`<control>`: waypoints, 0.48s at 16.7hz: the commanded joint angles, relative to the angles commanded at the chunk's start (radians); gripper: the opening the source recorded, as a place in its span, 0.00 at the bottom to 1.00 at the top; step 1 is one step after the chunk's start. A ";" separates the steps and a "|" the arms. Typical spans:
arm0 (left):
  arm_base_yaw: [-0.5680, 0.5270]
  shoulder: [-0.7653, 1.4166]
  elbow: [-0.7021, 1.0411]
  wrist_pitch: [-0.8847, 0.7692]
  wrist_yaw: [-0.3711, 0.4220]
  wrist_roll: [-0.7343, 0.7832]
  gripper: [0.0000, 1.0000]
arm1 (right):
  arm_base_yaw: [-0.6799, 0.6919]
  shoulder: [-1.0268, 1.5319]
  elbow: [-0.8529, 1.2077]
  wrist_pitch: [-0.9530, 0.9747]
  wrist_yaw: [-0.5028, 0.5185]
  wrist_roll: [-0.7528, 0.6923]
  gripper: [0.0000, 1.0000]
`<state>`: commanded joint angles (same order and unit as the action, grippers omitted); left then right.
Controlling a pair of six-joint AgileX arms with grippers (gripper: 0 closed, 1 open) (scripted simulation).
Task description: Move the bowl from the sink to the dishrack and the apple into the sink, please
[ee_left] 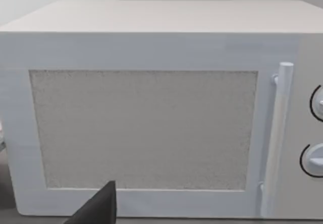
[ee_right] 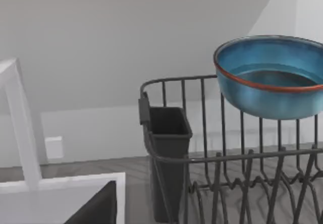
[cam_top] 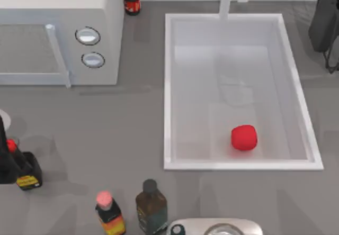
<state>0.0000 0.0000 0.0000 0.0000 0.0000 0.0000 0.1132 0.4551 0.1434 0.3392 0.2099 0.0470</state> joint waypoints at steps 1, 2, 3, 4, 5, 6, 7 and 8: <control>0.000 0.000 0.000 0.000 0.000 0.000 1.00 | -0.023 -0.091 -0.026 -0.064 -0.036 -0.007 1.00; 0.000 0.000 0.000 0.000 0.000 0.000 1.00 | -0.043 -0.173 -0.050 -0.122 -0.070 -0.014 1.00; 0.000 0.000 0.000 0.000 0.000 0.000 1.00 | -0.060 -0.245 -0.072 -0.175 -0.102 -0.021 1.00; 0.000 0.000 0.000 0.000 0.000 0.000 1.00 | -0.075 -0.307 -0.091 -0.220 -0.130 -0.028 1.00; 0.000 0.000 0.000 0.000 0.000 0.000 1.00 | -0.088 -0.357 -0.108 -0.259 -0.156 -0.034 1.00; 0.000 0.000 0.000 0.000 0.000 0.000 1.00 | -0.098 -0.398 -0.122 -0.291 -0.177 -0.039 1.00; 0.000 0.000 0.000 0.000 0.000 0.000 1.00 | -0.106 -0.427 -0.133 -0.316 -0.194 -0.043 1.00; 0.000 0.000 0.000 0.000 0.000 0.000 1.00 | -0.111 -0.446 -0.140 -0.332 -0.205 -0.046 1.00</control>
<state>0.0000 0.0000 0.0000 0.0000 0.0000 0.0000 0.0023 0.0086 0.0033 0.0074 0.0051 0.0012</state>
